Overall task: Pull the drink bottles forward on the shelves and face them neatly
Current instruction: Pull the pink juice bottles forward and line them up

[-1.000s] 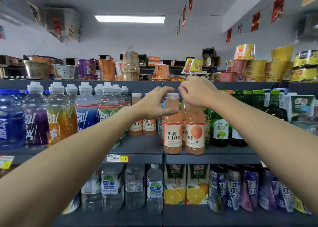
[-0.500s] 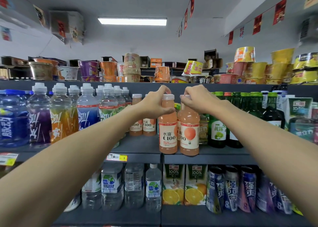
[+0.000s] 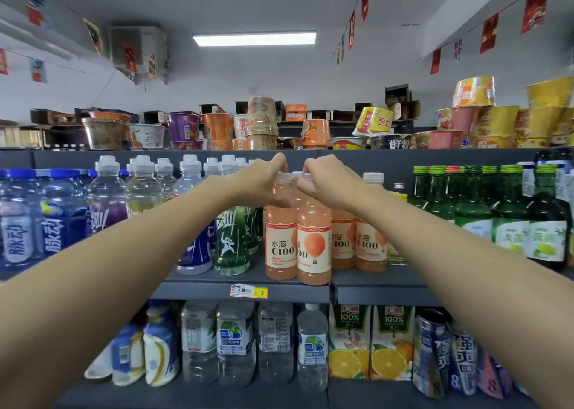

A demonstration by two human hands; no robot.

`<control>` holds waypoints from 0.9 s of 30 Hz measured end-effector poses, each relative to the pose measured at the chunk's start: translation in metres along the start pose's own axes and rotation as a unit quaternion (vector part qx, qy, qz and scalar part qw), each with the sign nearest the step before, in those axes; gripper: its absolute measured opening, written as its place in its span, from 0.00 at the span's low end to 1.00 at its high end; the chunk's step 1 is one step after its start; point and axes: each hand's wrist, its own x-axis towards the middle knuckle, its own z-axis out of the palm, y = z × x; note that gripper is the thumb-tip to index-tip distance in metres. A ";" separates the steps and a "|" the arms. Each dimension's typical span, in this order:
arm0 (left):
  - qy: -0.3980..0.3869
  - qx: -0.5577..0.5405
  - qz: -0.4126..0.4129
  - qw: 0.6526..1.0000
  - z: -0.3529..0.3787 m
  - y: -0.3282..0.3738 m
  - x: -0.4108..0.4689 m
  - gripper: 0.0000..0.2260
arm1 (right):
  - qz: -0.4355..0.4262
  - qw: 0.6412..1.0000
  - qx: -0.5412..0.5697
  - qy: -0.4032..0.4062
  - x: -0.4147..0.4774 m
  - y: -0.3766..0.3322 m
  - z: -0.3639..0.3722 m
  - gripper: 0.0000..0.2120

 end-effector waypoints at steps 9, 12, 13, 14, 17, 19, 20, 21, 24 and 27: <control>0.037 0.245 0.084 0.965 -0.006 -0.006 0.002 0.43 | 0.025 0.997 -0.011 -0.072 0.006 -0.008 0.010 0.17; 0.045 0.252 0.085 0.963 -0.004 -0.005 0.002 0.44 | 0.039 0.983 -0.035 -0.175 0.004 -0.005 -0.002 0.39; 0.044 0.256 0.082 0.962 -0.003 -0.005 0.002 0.44 | 0.038 0.981 -0.049 -0.185 0.004 -0.005 -0.005 0.43; 0.042 0.261 0.080 0.961 -0.002 -0.004 0.003 0.44 | 0.036 0.980 -0.059 -0.186 0.005 -0.006 -0.006 0.44; 0.042 0.266 0.073 0.960 0.001 -0.006 0.003 0.44 | 0.033 0.980 -0.079 -0.180 0.008 -0.010 -0.002 0.45; 0.039 0.267 0.072 0.960 0.002 -0.009 0.002 0.44 | 0.028 0.980 -0.104 -0.167 0.009 -0.011 0.003 0.43; 0.035 0.273 0.072 0.959 0.003 -0.010 0.001 0.45 | 0.020 0.980 -0.129 -0.151 0.009 -0.012 0.004 0.42; 0.029 0.283 0.074 0.956 0.004 -0.010 0.000 0.46 | 0.008 0.978 -0.161 -0.129 0.009 -0.013 0.006 0.41; 0.019 0.312 0.076 0.947 0.007 -0.012 -0.001 0.50 | -0.019 0.974 -0.209 -0.090 0.011 -0.016 0.012 0.38; 0.016 0.319 0.071 0.945 0.009 -0.011 0.000 0.50 | -0.031 0.968 -0.219 -0.116 0.014 -0.018 0.015 0.44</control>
